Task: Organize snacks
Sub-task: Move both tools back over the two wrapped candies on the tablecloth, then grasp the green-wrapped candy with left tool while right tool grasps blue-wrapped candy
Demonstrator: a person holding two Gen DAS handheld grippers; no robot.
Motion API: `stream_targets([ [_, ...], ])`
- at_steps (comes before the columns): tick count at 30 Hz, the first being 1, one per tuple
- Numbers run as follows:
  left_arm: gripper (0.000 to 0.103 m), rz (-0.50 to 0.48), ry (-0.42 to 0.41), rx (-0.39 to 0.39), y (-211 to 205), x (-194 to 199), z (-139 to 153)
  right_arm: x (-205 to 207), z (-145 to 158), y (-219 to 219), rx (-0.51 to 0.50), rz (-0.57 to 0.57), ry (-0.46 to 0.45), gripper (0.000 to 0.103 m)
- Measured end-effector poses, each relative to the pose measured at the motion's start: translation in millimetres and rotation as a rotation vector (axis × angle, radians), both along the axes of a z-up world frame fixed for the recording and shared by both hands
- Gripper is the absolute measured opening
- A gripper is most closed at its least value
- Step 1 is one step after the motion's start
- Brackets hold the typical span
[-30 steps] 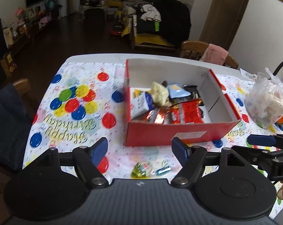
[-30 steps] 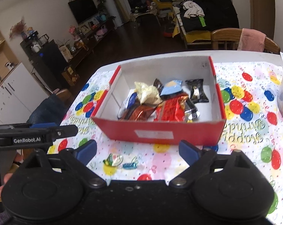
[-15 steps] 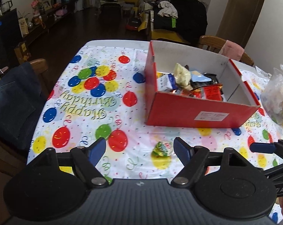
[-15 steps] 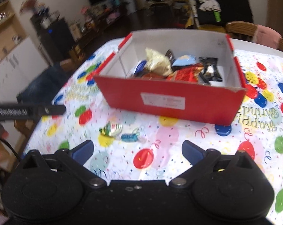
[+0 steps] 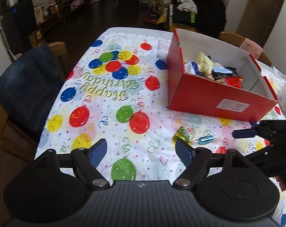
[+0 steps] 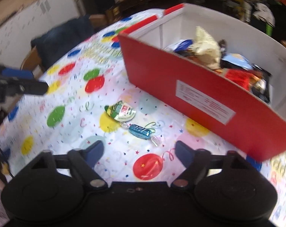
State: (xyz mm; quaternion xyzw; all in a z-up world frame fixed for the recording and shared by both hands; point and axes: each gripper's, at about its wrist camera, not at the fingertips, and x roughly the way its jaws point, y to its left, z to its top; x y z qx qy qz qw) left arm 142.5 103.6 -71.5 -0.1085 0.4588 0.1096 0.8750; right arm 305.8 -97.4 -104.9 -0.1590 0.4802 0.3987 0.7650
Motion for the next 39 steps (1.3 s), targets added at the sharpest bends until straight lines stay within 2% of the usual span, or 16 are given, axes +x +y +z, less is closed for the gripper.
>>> stream_targets([
  [1, 0.079, 0.008, 0.003, 0.002, 1.0, -1.1, -0.6, 1.8, -4.2, 4.5, -0.017, 0.025, -0.005, 0.073],
  [3, 0.079, 0.021, 0.013, 0.009, 2.4, -2.5, -2.8, 5.3, -9.2, 11.9, -0.044, 0.081, -0.022, 0.062],
  [9, 0.079, 0.053, 0.03, 0.011, 5.2, -7.3, -6.8, 15.5, -15.0, 26.7, -0.084, 0.223, -0.071, 0.046],
  [13, 0.079, 0.06, 0.035, 0.009, 4.8, -8.5, -7.7, 16.3, -16.4, 33.5, -0.112, 0.309, -0.104, 0.042],
  [18, 0.079, 0.064, 0.039, 0.01, 3.4, -8.8, -8.1, 16.1, -19.4, 40.4, -0.128, 0.368, -0.106, 0.026],
  [20, 0.079, 0.064, 0.039, 0.01, 3.5, -8.7, -8.3, 14.4, -20.6, 41.2, -0.131, 0.377, -0.11, 0.024],
  [28, 0.079, 0.025, 0.036, 0.02, -0.9, -4.9, -8.5, 8.5, -22.2, 32.4, -0.093, 0.322, -0.089, 0.016],
  [30, 0.079, 0.008, 0.037, 0.025, -3.6, -2.1, -9.0, 5.8, -21.9, 30.4, -0.088, 0.295, -0.09, 0.011],
  [39, 0.079, -0.133, 0.046, 0.026, -18.3, 17.0, -21.1, 0.7, -17.9, -0.7, 0.001, 0.049, -0.036, 0.01],
])
